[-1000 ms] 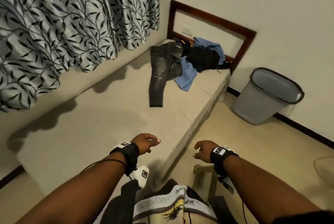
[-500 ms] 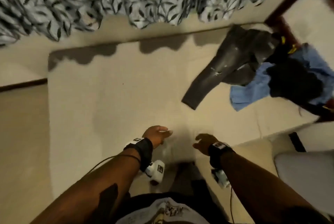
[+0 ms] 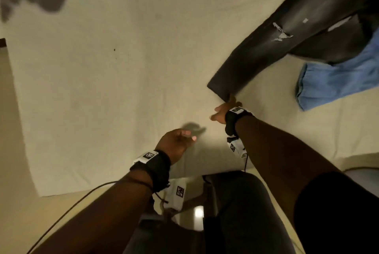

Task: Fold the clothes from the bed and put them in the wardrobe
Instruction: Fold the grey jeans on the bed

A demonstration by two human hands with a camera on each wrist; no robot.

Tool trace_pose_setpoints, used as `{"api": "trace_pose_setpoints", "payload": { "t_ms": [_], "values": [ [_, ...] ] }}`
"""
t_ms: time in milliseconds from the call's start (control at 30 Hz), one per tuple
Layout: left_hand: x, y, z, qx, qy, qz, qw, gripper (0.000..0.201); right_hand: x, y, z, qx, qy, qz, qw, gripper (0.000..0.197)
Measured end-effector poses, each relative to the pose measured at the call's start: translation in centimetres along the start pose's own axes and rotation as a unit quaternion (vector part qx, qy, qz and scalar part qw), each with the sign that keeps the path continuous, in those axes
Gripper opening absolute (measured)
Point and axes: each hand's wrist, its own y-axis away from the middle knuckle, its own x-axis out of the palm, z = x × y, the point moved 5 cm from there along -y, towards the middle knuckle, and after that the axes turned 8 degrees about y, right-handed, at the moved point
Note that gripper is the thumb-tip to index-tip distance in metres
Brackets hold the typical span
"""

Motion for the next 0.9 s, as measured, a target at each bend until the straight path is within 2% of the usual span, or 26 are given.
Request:
{"api": "trace_pose_setpoints", "payload": {
  "t_ms": [67,133,200,267,300,333,367,433,467,500,533,600,667,700,733,800,833,900],
  "values": [
    [-0.3,0.0,1.3,-0.020,0.015,-0.004,1.000,0.034,0.2,-1.0,0.0,0.019,-0.066,-0.014,0.998,0.091],
    [-0.9,0.3,2.6,-0.041,0.048,-0.012,0.998,0.054,-0.5,-0.5,0.0,0.022,-0.197,-0.068,0.978,0.093],
    [-1.3,1.4,2.4,-0.040,0.042,-0.013,0.998,0.054,-2.1,1.4,-0.6,0.022,-0.272,-0.160,0.949,0.068],
    [-1.6,3.1,1.3,-0.026,0.036,-0.011,0.999,0.030,-4.6,4.8,-1.4,0.040,-0.292,-0.226,0.929,0.039],
    [-1.8,4.1,0.5,-0.020,0.039,-0.011,0.999,0.020,-6.3,7.1,-1.8,0.048,-0.317,-0.254,0.913,0.036],
    [-2.1,5.3,-0.6,-0.011,0.054,-0.012,0.998,0.021,-7.7,9.4,-2.1,0.049,-0.353,-0.279,0.892,0.036],
    [-2.4,6.4,-1.9,-0.004,0.084,-0.002,0.996,0.030,-9.2,12.2,-2.2,0.047,-0.400,-0.300,0.865,0.035],
    [-3.4,8.4,-4.5,0.000,0.185,0.005,0.983,0.062,-11.4,17.9,-0.3,-0.019,-0.530,-0.297,0.794,0.033],
    [-4.3,9.6,-6.2,-0.008,0.230,0.011,0.973,0.077,-12.2,21.6,1.8,-0.084,-0.578,-0.262,0.768,0.040],
    [-4.9,10.9,-7.2,-0.017,0.275,0.028,0.961,0.087,-12.4,25.4,4.5,-0.161,-0.599,-0.200,0.758,0.044],
    [-6.1,11.8,-8.4,-0.019,0.315,0.061,0.947,0.093,-12.2,29.4,7.5,-0.246,-0.580,-0.143,0.763,0.045],
    [-7.8,13.3,-10.1,-0.021,0.342,0.151,0.927,0.095,-9.7,35.0,12.5,-0.370,-0.461,-0.035,0.806,0.039],
    [-10.8,15.2,-11.4,0.023,0.260,0.166,0.951,0.084,-6.2,38.5,15.7,-0.422,-0.328,0.033,0.845,0.040],
    [-12.4,15.9,-11.5,0.042,0.212,0.155,0.964,0.072,-4.5,39.1,16.6,-0.428,-0.295,0.053,0.853,0.037],
    [-13.8,16.2,-11.5,0.088,0.139,0.122,0.979,0.059,-3.4,39.2,17.1,-0.422,-0.303,0.060,0.852,0.033],
    [-16.1,17.6,-11.1,0.169,-0.021,0.101,0.980,0.045,-2.3,37.8,17.5,-0.347,-0.365,0.021,0.864,0.034],
    [-16.3,19.1,-10.9,0.195,-0.073,0.118,0.971,0.039,-2.5,36.7,17.4,-0.285,-0.421,-0.030,0.861,0.040],
    [-16.6,21.6,-9.8,0.214,-0.178,0.153,0.948,0.028,-3.1,35.1,17.1,-0.166,-0.458,-0.147,0.861,0.068]
  ]
}}
